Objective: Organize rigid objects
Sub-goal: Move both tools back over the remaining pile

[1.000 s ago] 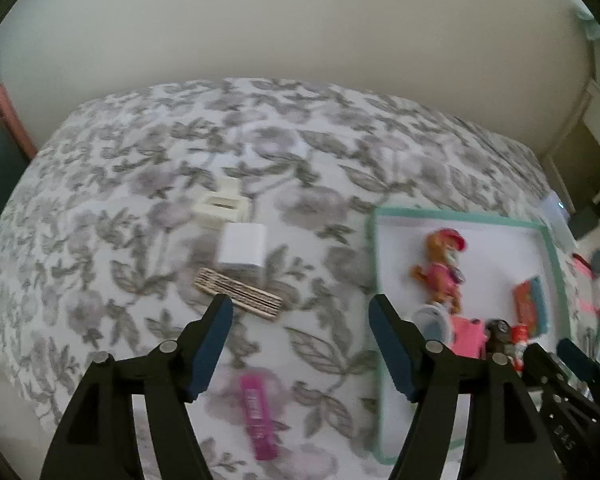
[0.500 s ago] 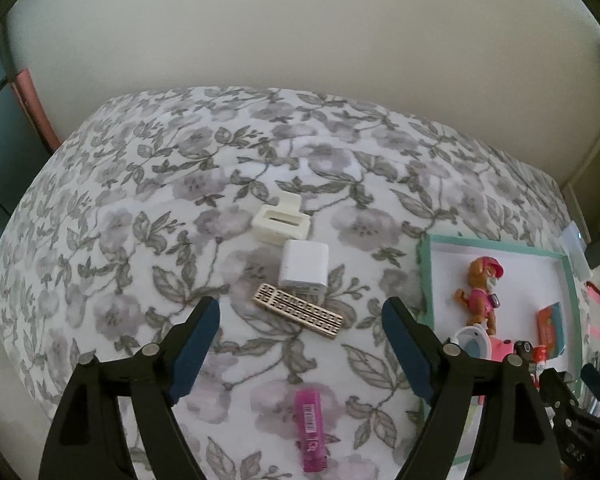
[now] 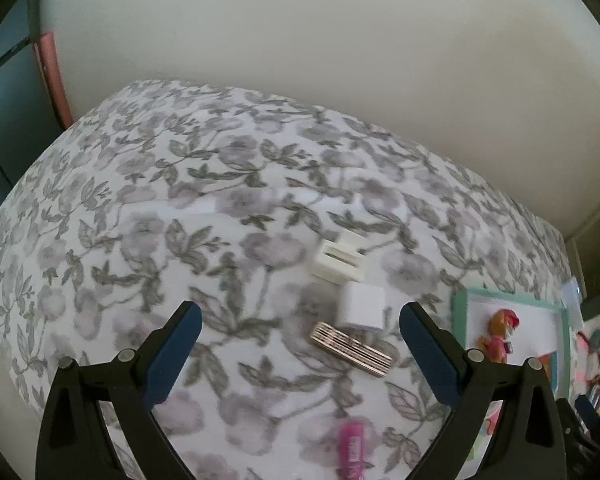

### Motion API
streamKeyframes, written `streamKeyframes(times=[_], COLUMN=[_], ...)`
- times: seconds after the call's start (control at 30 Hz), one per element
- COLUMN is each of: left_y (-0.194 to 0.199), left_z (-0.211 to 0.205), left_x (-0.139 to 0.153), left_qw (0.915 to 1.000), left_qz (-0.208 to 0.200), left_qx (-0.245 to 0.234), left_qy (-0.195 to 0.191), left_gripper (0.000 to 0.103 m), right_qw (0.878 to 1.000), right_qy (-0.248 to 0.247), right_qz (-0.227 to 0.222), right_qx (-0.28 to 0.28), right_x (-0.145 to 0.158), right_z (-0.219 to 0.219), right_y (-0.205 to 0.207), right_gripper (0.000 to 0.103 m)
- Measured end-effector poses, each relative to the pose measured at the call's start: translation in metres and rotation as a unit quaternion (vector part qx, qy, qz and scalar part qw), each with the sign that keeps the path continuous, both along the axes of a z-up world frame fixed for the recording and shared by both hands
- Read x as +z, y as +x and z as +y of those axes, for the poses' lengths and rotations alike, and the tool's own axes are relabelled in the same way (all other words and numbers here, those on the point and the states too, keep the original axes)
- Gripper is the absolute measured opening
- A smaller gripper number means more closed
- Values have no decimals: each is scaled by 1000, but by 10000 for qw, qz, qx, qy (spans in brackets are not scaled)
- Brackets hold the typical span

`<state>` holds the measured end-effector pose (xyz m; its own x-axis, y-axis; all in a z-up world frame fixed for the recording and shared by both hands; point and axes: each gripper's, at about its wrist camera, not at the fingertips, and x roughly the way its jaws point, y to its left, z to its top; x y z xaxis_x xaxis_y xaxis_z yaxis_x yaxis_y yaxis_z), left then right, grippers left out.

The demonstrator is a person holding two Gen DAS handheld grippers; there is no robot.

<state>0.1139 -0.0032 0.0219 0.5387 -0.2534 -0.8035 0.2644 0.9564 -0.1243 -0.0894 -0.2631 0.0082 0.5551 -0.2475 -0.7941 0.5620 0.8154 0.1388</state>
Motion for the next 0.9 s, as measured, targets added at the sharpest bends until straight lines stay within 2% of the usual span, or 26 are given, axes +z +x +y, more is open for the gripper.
streamKeyframes(times=[0.17,0.37,0.47,0.6,0.73,0.9], left_y=[24,45,51,57,64,75], left_z=[29,49,52,50,49,39], left_x=[1,-9,-16,-21,-30,-38], left_qw=[9997,9984,9973,9969,9949,9955], left_qz=[125,379,571,648,836,813], left_qx=[227,423,440,436,477,445], left_qy=[-8,-5,-120,-127,-305,-174], left_gripper=[99,99,99,99,99,99], right_qw=[9996,9977,9972,9952,9925,9905], right_qy=[59,394,337,462,602,706], right_qz=[-219,-274,-188,-176,-114,109], right_qx=[196,469,640,841,1059,1174], right_x=[9,12,15,16,9,-11], right_z=[12,27,41,58,77,92], right_y=[17,48,68,96,130,163], right_gripper=[103,103,103,103,103,96])
